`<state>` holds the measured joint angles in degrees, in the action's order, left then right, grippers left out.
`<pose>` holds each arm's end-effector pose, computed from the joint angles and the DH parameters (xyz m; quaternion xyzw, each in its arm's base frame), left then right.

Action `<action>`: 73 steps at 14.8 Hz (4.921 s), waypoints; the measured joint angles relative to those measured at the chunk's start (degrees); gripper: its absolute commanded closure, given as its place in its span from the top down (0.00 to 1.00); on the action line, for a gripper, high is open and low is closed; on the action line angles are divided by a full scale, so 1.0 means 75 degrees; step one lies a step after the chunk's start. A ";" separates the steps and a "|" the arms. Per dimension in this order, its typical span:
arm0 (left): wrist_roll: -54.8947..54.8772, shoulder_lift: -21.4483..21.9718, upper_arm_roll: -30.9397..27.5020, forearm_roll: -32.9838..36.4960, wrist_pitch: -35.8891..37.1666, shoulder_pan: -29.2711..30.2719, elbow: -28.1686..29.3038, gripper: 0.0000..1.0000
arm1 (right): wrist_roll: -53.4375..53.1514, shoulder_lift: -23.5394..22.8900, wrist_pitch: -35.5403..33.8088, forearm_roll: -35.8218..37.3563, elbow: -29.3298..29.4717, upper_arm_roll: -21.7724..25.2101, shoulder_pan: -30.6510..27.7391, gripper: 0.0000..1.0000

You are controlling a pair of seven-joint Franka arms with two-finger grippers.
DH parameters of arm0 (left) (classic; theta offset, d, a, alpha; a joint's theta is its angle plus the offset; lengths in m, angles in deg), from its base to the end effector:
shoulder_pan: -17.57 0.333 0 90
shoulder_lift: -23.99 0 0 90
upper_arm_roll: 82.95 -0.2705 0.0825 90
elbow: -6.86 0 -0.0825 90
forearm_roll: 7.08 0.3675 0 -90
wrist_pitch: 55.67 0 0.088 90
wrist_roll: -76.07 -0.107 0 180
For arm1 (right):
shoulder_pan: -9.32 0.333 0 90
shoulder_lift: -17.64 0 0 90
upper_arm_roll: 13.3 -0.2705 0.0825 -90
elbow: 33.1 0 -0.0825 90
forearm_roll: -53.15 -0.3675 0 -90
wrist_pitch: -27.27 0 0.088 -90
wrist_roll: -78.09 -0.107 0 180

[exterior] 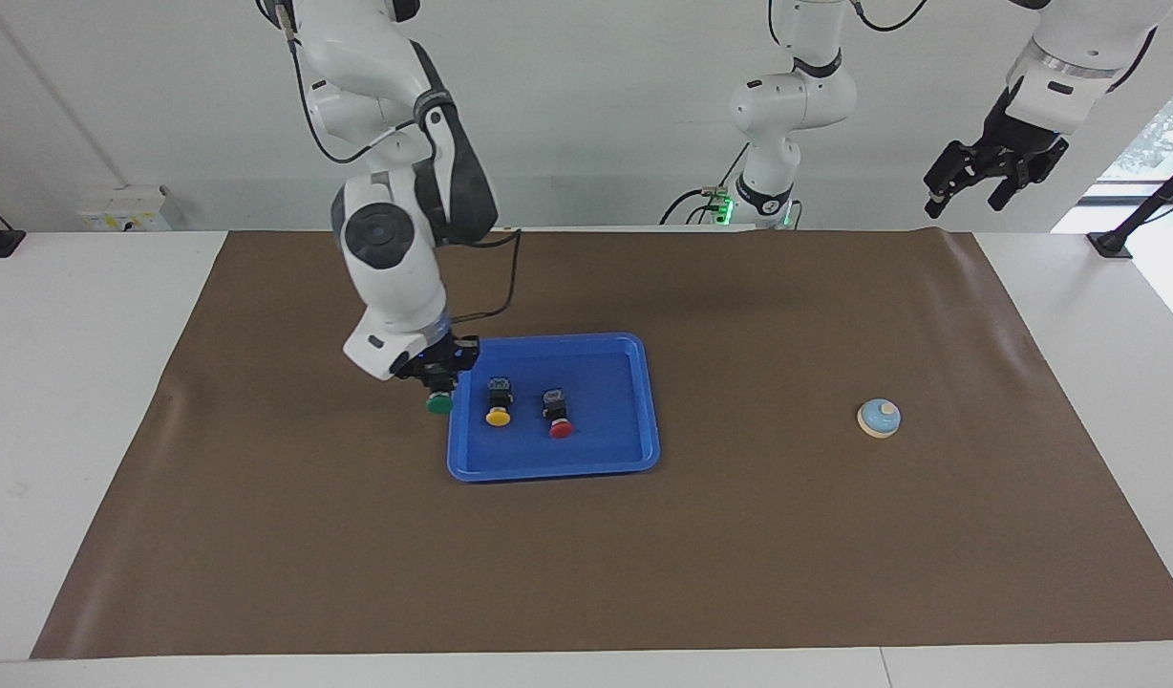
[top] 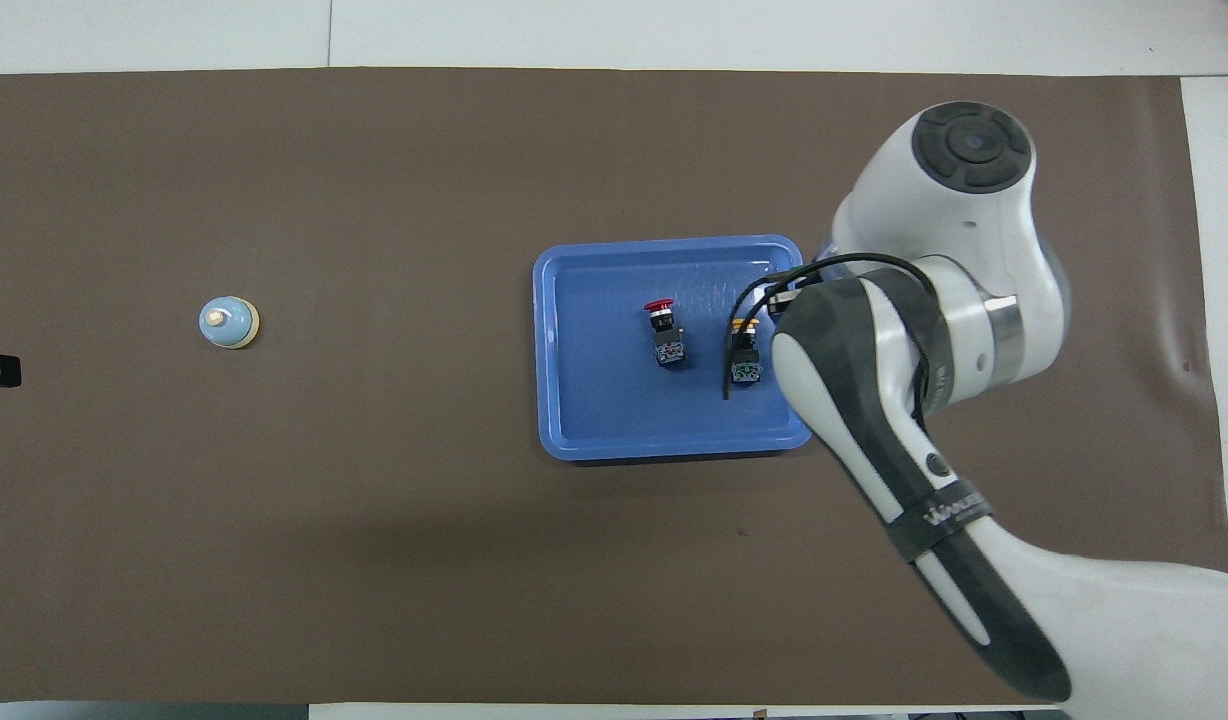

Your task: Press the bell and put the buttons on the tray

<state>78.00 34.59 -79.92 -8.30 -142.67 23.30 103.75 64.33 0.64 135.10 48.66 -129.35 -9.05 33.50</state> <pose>0.4818 0.0180 0.6141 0.9992 0.0402 0.0061 0.0057 0.5664 0.2149 0.3840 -0.9977 -0.0411 0.0522 0.0111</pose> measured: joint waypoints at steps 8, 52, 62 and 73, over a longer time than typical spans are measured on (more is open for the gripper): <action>0.0000 0.0000 0.0000 0.0000 0.0000 0.0000 0.0000 1.00 | -0.1603 -0.1969 0.1427 -0.0161 0.1725 -0.0017 0.2106 0.00; 0.0000 0.0000 0.0000 0.0000 0.0003 0.0000 0.0000 1.00 | 0.0733 0.2175 -0.2894 0.0201 -0.0038 0.0396 -0.2062 1.00; 0.0000 0.0000 0.0000 0.0000 0.0003 0.0000 0.0000 1.00 | 0.0927 0.2174 -0.2895 0.0347 -0.0009 0.0324 -0.2265 1.00; -0.0024 0.0019 -0.0027 0.0000 -0.0962 0.0005 0.0444 0.00 | 0.0937 0.2190 -0.3280 0.0357 0.0186 0.0038 -0.2843 1.00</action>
<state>77.82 34.73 -80.12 -8.30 -149.88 23.34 107.08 71.36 17.07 110.51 51.33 -127.96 -8.77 12.18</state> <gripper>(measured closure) 0.225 0.000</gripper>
